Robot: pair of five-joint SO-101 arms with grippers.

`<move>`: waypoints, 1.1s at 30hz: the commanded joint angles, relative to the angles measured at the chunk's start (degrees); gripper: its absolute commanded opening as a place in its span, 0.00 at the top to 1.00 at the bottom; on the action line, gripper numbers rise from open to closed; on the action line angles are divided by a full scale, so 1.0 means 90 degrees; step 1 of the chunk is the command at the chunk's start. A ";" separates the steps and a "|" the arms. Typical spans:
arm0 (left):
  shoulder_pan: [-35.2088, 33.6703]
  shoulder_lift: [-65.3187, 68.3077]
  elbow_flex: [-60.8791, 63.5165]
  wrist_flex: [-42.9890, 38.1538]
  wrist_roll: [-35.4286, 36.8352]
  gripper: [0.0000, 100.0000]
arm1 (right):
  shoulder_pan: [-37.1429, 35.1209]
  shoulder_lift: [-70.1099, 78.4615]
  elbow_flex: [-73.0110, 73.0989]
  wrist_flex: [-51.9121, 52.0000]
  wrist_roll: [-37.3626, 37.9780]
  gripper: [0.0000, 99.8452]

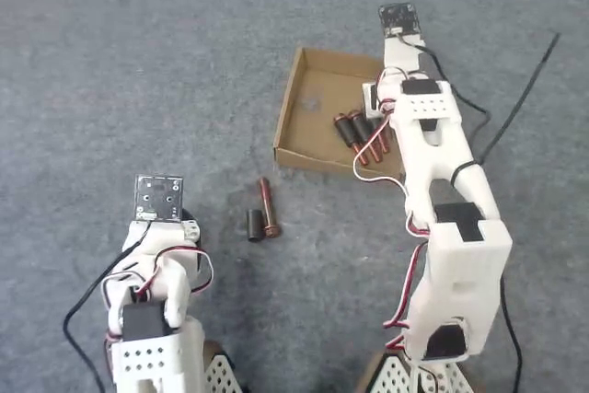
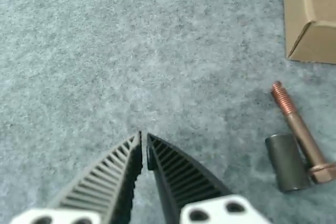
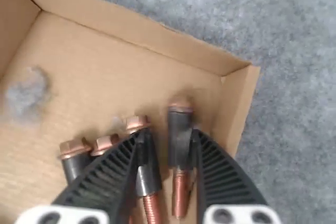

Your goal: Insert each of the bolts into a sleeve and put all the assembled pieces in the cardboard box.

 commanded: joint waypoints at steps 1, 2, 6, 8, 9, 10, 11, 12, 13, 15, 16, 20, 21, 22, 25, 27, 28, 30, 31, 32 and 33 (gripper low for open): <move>-0.0049 -0.0078 -0.0073 -0.0137 -0.0039 0.99 | 0.0103 -0.0220 -0.0371 0.0171 -0.0029 0.94; -0.0049 -0.0078 -0.0073 -0.0137 -0.0039 0.99 | 0.0103 -0.0288 -0.0371 0.0278 -0.0029 0.96; -0.0049 -0.0078 -0.0073 -0.0137 -0.0039 0.99 | 0.0083 -0.0777 -0.0371 0.0982 -0.0059 0.99; -0.0049 -0.0078 -0.0073 -0.0137 -0.0039 0.99 | 0.0054 -0.1099 -0.0361 0.1460 -0.0068 0.99; -0.0049 -0.0078 -0.0073 -0.0137 -0.0039 0.99 | 0.0034 -0.1255 -0.0342 0.1695 -0.0078 0.99; -0.0049 -0.0078 -0.0073 -0.0137 -0.0039 0.99 | -0.0005 -0.1411 -0.0342 0.1939 -0.0078 0.99; -0.0049 -0.0078 -0.0073 -0.0137 -0.0039 0.99 | -0.0034 -0.1568 -0.0342 0.2203 -0.0078 0.99; -0.0049 -0.0078 -0.0073 -0.0147 -0.0039 0.99 | -0.0034 -0.1744 -0.0342 0.2496 -0.0068 0.99; -0.0049 -0.0078 -0.0073 -0.0147 -0.0039 0.99 | -0.0044 -0.1929 -0.0342 0.2789 -0.0068 0.99; -0.0049 -0.0078 -0.0073 -0.0147 -0.0039 0.99 | -0.0093 -0.2281 -0.0342 0.3267 -0.0078 0.99; -0.0049 -0.0078 -0.0073 -0.0147 -0.0039 0.99 | -0.0122 -0.2427 -0.0332 0.3463 -0.0078 0.99; -0.0049 -0.0078 -0.0073 -0.0147 -0.0039 0.99 | -0.0415 -0.2896 -0.0322 0.4283 -0.0039 0.99; -0.0049 -0.0078 -0.0073 -0.0147 -0.0039 0.99 | -0.0513 -0.2984 -0.0322 0.4508 -0.0039 0.99; -0.0049 -0.0078 -0.0073 -0.0147 -0.0039 0.99 | -0.0611 -0.3082 -0.0322 0.4742 -0.0039 0.99; -0.0049 -0.0078 -0.0073 -0.0147 -0.0039 0.99 | -0.0864 -0.3326 -0.0322 0.5348 0.0049 0.99; -0.0049 -0.0078 -0.0073 -0.0127 -0.0039 0.99 | -0.0933 -0.3492 -0.0264 0.5504 0.0283 0.99; -0.0059 -0.0078 -0.0073 -0.0117 -0.0039 0.99 | -0.0943 -0.3600 -0.0166 0.5455 0.0342 0.99; -0.0059 -0.0078 -0.0073 -0.0107 -0.0039 0.99 | -0.0952 -0.3863 0.0186 0.5221 0.0430 0.99; -0.0059 -0.0078 -0.0073 -0.0107 -0.0039 0.99 | -0.0962 -0.4020 0.0430 0.5065 0.0498 0.99; -0.0059 -0.0078 -0.0073 -0.0107 -0.0039 0.99 | -0.1001 -0.4176 0.0713 0.4918 0.0654 0.99; -0.0059 -0.0078 -0.0073 -0.0107 -0.0039 0.99 | -0.1099 -0.4352 0.1006 0.4762 0.0801 0.99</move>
